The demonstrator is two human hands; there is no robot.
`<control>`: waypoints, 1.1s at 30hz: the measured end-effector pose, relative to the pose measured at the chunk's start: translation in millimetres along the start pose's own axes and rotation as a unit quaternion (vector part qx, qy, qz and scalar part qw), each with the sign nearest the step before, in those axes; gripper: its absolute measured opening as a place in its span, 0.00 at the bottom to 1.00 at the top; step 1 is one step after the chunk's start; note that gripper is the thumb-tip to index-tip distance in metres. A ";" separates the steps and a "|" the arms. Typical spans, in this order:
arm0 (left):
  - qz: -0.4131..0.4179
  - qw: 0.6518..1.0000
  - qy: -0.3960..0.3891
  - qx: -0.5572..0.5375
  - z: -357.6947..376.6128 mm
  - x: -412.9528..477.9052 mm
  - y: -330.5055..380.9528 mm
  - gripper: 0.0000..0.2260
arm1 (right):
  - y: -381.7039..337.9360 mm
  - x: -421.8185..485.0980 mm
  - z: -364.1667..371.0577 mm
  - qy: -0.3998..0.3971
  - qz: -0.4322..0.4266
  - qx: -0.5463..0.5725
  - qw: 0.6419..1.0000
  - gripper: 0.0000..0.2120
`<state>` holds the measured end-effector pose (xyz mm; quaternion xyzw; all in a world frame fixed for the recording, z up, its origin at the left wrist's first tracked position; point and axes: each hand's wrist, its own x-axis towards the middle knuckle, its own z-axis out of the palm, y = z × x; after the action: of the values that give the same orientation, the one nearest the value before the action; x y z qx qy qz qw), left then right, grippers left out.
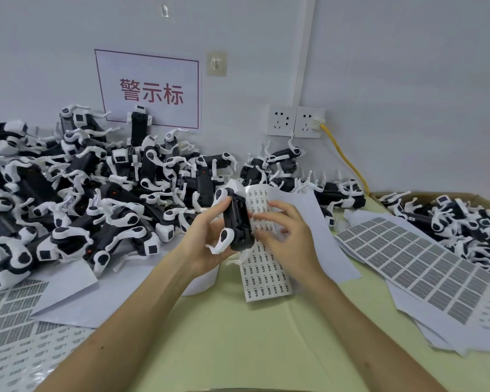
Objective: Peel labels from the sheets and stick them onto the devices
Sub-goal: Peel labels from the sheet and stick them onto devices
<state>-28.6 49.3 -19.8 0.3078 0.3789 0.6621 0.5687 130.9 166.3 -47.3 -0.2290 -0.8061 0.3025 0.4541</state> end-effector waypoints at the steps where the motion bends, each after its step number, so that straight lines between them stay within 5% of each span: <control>1: -0.006 1.000 0.002 0.006 -1.3 -0.5 0.2 0.23 | 0.3 0.2 0.2 0.000 -0.001 0.001 1.000 0.13; 14: 0.007 1.000 0.002 -0.002 3.5 2.4 -3.7 0.25 | -0.3 4.9 -4.0 0.064 -0.071 -0.094 0.991 0.06; 33: 0.001 0.996 0.044 -0.078 10.1 5.7 -9.3 0.22 | -9.7 2.9 -10.1 0.071 -0.019 -0.020 0.997 0.08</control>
<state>-16.2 57.1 -22.6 0.2335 0.3507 0.7031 0.5729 137.4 164.1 -34.8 -0.2438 -0.7820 0.2605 0.5110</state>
